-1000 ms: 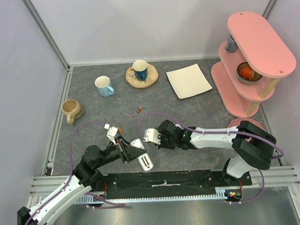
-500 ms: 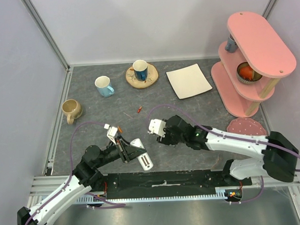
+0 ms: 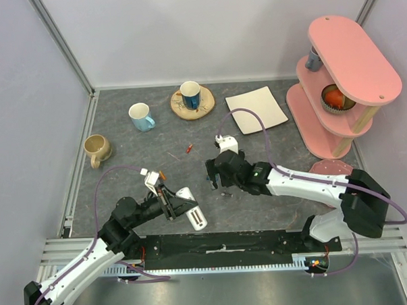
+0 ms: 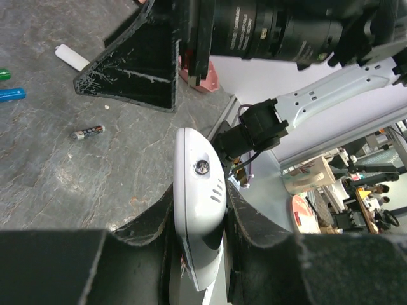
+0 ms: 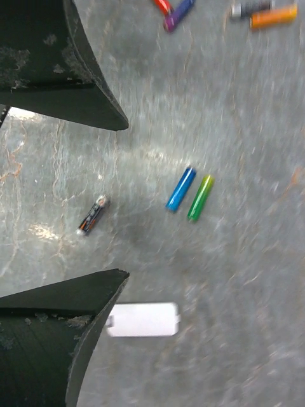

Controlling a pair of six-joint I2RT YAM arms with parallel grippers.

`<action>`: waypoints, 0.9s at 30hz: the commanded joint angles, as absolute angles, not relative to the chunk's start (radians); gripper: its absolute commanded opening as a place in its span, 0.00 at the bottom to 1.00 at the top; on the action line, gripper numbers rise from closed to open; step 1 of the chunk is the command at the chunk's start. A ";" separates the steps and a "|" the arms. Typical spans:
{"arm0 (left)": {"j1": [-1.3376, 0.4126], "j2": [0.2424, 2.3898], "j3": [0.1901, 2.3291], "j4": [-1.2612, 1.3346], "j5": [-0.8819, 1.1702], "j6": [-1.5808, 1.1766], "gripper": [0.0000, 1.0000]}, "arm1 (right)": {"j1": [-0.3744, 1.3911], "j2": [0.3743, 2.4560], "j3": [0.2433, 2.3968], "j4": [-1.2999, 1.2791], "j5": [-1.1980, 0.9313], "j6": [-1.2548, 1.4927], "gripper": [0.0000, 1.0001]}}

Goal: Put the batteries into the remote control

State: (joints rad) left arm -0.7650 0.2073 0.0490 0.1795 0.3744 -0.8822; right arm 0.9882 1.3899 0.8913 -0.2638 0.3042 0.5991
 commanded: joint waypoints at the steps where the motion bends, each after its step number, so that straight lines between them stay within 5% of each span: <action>1: -0.761 0.163 0.049 0.155 0.328 -0.899 0.02 | 1.087 1.428 0.960 -0.428 0.685 0.938 0.98; 7: -0.759 0.066 0.045 0.060 0.256 -0.907 0.02 | 1.100 1.388 0.965 -0.500 0.800 1.140 0.98; 11: -0.761 0.018 0.026 0.040 0.224 -0.930 0.02 | 1.103 1.290 0.891 -0.404 0.792 1.126 0.84; 13: -0.759 0.008 0.014 0.040 0.215 -0.945 0.02 | 1.101 1.279 0.861 -0.319 0.735 1.044 0.97; 18: -0.761 0.024 0.014 0.040 0.215 -0.946 0.02 | 1.101 1.426 0.949 -0.478 0.670 1.072 0.98; 27: -0.759 0.066 0.028 0.046 0.219 -0.923 0.02 | 1.117 1.505 0.937 -0.468 0.623 1.175 0.81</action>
State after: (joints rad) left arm -0.7650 0.0612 0.0475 0.0261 0.2329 -0.9165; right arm 1.1103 1.5154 0.9318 -0.4679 0.6170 1.0996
